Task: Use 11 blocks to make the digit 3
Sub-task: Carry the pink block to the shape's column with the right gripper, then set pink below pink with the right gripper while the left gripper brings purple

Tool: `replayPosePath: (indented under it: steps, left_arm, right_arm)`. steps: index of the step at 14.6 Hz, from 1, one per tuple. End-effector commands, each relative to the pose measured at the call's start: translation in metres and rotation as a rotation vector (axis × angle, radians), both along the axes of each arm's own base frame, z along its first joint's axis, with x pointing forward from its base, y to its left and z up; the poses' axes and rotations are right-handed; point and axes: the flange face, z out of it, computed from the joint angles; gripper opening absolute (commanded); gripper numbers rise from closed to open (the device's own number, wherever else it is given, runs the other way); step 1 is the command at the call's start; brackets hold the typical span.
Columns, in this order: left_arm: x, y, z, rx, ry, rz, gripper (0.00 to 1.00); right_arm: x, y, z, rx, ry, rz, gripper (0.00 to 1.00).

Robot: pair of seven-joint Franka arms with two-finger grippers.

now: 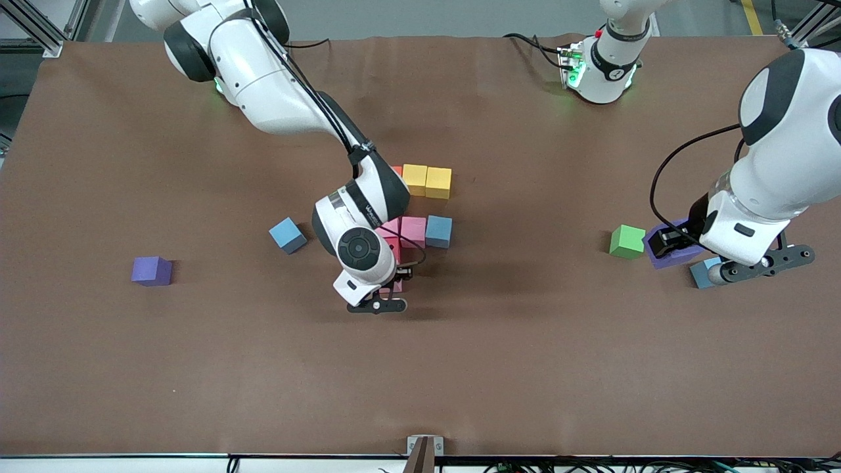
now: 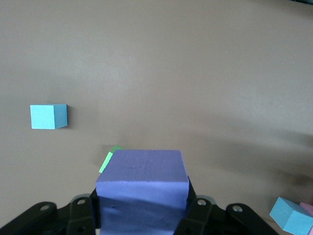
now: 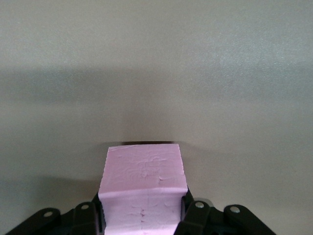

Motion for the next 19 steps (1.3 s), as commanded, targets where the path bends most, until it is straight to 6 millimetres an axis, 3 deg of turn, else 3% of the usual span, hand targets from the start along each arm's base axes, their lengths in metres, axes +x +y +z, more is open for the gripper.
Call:
replayPosePath:
  steps: [1,2,3,4,9,12,15,19]
  left_arm:
    - [0.0,-0.003,0.001,-0.004,-0.007,-0.002,0.01]
    - [0.002,-0.003,-0.009,-0.012,0.01,0.002,0.01]
    - [0.003,-0.006,-0.013,-0.03,0.022,0.012,0.01]
    - [0.001,-0.018,-0.017,-0.032,0.029,0.041,0.01]
    - [0.008,-0.078,-0.063,-0.079,0.05,0.199,0.01]
    - [0.016,-0.11,-0.103,-0.132,0.065,0.33,0.02]
    - [0.016,-0.148,-0.144,-0.154,0.095,0.454,0.06]
    - [0.005,-0.209,-0.2,-0.139,0.065,0.565,0.0]
  right_arm:
    - [-0.002,0.003,-0.002,0.003,0.011,-0.013,0.46]
    - [-0.003,0.003,-0.004,-0.001,0.016,-0.012,0.48]
    - [-0.004,0.002,-0.006,-0.003,0.019,-0.011,0.58]
    - [-0.004,0.002,-0.005,-0.002,0.017,-0.011,1.0]
    - [-0.005,0.005,-0.003,0.002,0.016,-0.01,1.0]
    - [-0.005,0.005,0.002,0.007,0.01,-0.011,1.0]
    - [0.001,0.004,0.037,0.03,-0.019,-0.016,1.0]
    - [0.01,-0.017,0.095,0.027,-0.02,-0.036,1.0]
